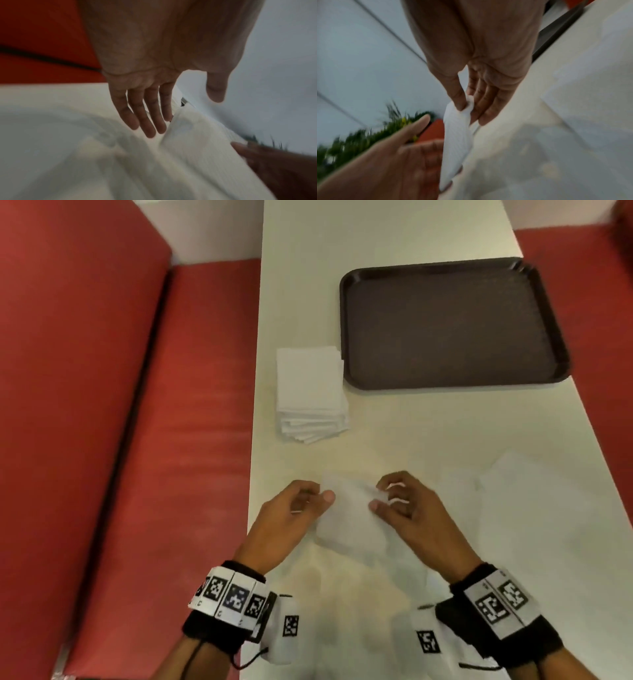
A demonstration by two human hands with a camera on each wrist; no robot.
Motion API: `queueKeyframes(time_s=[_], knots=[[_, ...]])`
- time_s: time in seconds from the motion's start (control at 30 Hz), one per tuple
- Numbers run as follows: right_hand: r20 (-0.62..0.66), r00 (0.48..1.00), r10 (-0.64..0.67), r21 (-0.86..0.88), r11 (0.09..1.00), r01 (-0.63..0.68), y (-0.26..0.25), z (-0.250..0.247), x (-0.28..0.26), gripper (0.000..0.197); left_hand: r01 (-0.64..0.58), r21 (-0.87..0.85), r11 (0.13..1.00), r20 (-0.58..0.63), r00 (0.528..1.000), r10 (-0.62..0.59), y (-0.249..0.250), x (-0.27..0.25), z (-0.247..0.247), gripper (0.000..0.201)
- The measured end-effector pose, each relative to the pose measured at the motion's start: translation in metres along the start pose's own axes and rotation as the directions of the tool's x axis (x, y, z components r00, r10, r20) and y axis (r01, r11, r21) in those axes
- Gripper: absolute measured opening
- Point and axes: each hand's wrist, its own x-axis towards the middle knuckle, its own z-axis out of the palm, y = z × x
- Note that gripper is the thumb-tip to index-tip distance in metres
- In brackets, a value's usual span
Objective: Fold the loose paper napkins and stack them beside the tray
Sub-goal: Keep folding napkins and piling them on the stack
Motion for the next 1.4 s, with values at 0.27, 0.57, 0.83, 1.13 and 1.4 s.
queueKeyframes(time_s=[0.27,0.57,0.83,1.13,1.4], knots=[[-0.152,0.986,-0.071,0.298,0.948,0.114,-0.024,-0.059,-0.047,0.029,-0.125,-0.367,0.922,-0.098,0.991,0.095,0.049,-0.045,0.06,0.013],[-0.22,0.97,-0.107,0.322,0.93,0.175,-0.026,-0.102,-0.079,0.02,-0.244,-0.358,0.902,-0.124,0.969,0.213,0.089,-0.074,0.094,0.026],[0.014,0.993,-0.121,0.177,0.977,0.117,-0.028,-0.095,-0.075,0.034,-0.246,-0.061,0.967,0.112,0.961,0.252,0.092,-0.073,0.063,0.009],[-0.244,0.961,-0.127,0.334,0.92,0.206,-0.048,-0.03,-0.02,0.02,-0.181,-0.313,0.932,-0.168,0.977,0.134,0.069,-0.046,0.021,0.006],[-0.317,0.93,-0.186,0.227,0.937,0.265,-0.089,0.012,0.06,0.018,-0.255,-0.108,0.961,-0.338,0.918,0.206,0.079,0.017,-0.05,0.005]])
